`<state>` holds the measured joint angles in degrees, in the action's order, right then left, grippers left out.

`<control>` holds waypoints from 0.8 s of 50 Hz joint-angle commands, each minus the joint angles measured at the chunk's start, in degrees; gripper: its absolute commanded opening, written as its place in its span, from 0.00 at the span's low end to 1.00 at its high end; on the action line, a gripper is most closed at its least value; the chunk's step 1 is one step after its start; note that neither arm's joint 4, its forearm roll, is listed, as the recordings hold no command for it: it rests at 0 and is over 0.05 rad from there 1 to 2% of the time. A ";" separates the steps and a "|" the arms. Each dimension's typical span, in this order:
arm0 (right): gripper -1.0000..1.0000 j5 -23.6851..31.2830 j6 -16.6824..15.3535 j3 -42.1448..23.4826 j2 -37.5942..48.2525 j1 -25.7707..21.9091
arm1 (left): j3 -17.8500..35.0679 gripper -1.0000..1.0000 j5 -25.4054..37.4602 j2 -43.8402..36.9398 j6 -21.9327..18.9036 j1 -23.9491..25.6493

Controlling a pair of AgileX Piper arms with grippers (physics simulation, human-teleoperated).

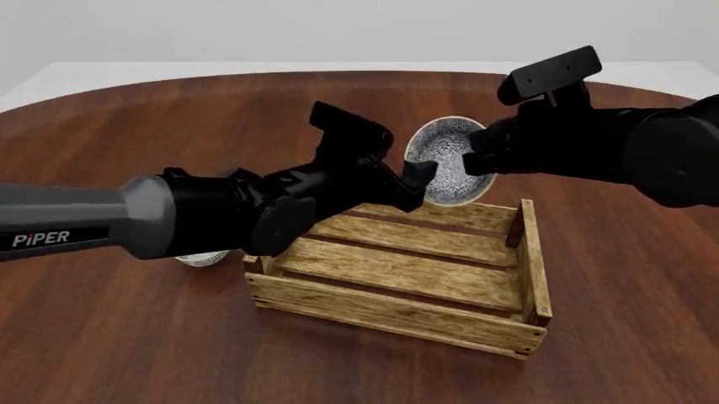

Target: Stack the right bowl on the left bowl and place them in the tray.

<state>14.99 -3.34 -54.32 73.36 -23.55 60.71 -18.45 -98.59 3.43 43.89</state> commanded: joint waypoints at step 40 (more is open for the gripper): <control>1.00 0.67 0.70 -0.77 -3.16 -0.34 | -0.53 0.00 0.86 2.17 1.09 1.18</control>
<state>14.94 -3.87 -54.47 73.26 -23.44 60.17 -18.94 -97.99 4.70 44.57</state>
